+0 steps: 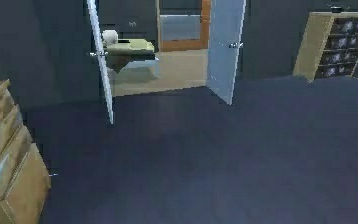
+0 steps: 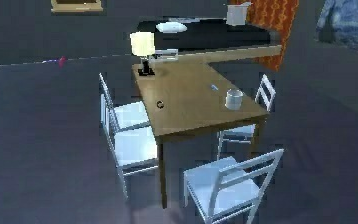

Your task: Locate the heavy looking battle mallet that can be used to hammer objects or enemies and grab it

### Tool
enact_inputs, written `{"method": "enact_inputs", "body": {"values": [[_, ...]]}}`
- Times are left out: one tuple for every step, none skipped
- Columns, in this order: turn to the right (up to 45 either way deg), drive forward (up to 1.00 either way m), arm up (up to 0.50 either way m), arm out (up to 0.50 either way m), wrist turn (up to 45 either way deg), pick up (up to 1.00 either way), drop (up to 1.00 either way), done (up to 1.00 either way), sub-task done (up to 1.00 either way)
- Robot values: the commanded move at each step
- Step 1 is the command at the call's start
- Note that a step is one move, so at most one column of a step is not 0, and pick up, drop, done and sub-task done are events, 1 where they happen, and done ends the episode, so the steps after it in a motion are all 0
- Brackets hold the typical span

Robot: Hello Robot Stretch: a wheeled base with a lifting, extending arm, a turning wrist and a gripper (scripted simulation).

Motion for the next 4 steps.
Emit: {"method": "enact_inputs", "body": {"values": [[0.0, 1.0, 0.0, 0.0, 0.0, 0.0, 0.0, 0.0, 0.0], [0.0, 1.0, 0.0, 0.0, 0.0, 0.0, 0.0, 0.0, 0.0], [0.0, 1.0, 0.0, 0.0, 0.0, 0.0, 0.0, 0.0, 0.0], [-3.0, 0.0, 0.0, 0.0, 0.0, 0.0, 0.0, 0.0, 0.0]]}}
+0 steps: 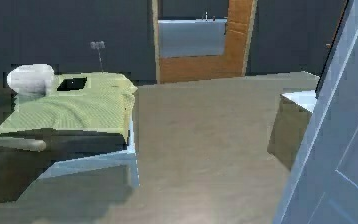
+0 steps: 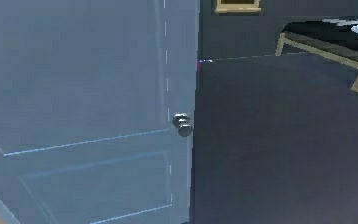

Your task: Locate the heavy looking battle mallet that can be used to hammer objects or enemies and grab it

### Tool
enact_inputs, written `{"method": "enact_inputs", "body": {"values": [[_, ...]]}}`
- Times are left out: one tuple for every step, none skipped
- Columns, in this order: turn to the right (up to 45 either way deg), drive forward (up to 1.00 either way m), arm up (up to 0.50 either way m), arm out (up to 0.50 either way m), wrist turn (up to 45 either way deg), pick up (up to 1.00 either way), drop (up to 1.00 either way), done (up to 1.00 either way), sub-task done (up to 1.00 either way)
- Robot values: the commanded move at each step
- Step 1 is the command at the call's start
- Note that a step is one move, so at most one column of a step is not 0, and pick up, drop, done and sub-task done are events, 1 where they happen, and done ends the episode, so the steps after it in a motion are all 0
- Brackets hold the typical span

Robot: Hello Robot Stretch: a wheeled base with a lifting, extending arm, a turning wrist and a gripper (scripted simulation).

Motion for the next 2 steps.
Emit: {"method": "enact_inputs", "body": {"values": [[0.0, 1.0, 0.0, 0.0, 0.0, 0.0, 0.0, 0.0, 0.0], [0.0, 0.25, 0.0, 0.0, 0.0, 0.0, 0.0, 0.0, 0.0]]}}
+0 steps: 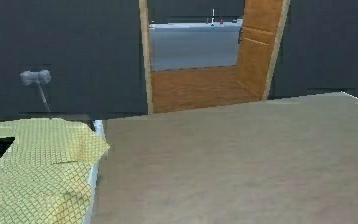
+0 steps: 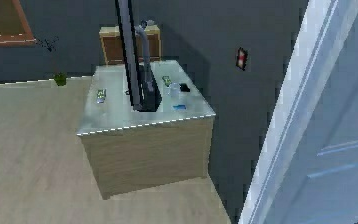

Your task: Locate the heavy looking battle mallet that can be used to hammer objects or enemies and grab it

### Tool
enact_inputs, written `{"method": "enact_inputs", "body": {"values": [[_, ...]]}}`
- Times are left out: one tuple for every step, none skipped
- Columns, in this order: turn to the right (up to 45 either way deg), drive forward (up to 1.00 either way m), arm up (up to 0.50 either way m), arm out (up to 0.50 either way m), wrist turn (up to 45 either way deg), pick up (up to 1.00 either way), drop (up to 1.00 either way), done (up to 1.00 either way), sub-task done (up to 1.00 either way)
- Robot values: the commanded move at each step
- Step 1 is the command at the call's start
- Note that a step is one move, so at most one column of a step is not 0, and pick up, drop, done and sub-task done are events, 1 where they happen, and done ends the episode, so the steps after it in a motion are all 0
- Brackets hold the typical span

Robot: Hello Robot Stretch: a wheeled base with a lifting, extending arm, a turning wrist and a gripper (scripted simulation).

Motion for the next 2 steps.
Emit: {"method": "enact_inputs", "body": {"values": [[-9.0, 0.0, 0.0, 0.0, 0.0, 0.0, 0.0, 0.0, 0.0], [-3.0, 0.0, 0.0, 0.0, 0.0, 0.0, 0.0, 0.0, 0.0]]}}
